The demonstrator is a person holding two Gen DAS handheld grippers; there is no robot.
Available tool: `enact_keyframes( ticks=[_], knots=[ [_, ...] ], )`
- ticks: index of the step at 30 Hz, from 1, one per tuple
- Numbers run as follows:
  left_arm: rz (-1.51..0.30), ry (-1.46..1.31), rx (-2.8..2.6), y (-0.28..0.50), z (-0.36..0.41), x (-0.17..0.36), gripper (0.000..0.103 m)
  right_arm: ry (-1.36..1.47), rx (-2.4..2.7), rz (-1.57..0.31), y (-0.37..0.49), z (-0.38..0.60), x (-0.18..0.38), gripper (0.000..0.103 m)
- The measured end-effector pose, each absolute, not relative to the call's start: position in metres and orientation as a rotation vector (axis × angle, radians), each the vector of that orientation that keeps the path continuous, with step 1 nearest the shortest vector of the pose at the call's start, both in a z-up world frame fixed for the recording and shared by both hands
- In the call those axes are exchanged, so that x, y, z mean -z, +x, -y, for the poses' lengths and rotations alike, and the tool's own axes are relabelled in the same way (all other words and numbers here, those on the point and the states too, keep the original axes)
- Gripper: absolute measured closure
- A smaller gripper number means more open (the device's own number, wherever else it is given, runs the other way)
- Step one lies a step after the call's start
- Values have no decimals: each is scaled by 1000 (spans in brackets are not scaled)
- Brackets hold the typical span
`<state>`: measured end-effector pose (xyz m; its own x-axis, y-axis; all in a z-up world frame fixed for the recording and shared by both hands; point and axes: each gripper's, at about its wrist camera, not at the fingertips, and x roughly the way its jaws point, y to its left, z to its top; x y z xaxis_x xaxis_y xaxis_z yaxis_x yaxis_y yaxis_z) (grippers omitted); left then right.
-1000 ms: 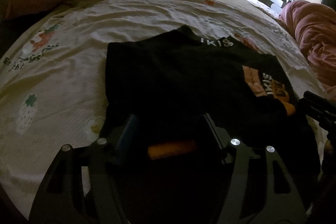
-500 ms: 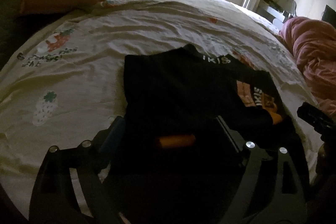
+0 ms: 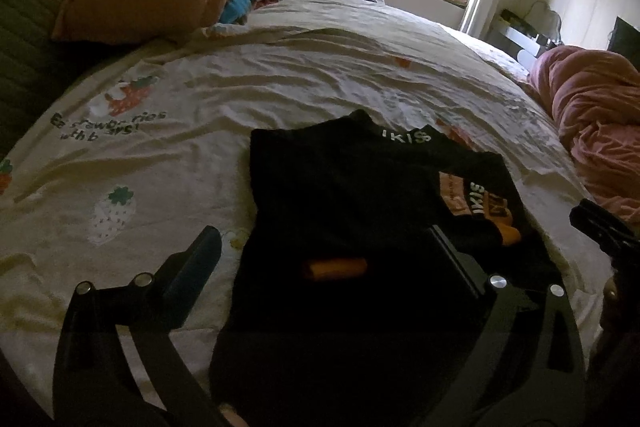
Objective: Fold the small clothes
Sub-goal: 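Move both grippers to the hem of the black shirt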
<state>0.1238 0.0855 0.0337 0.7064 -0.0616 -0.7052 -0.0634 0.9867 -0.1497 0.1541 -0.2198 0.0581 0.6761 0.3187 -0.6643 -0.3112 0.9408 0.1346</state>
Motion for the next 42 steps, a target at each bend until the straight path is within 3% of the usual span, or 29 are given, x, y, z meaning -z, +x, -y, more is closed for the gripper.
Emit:
enact_keyframes(
  ticks=[42],
  knots=[
    [-806,-148,-13,73,-93,-41,9,-41,-367,-762,109,234,-67,5]
  ],
)
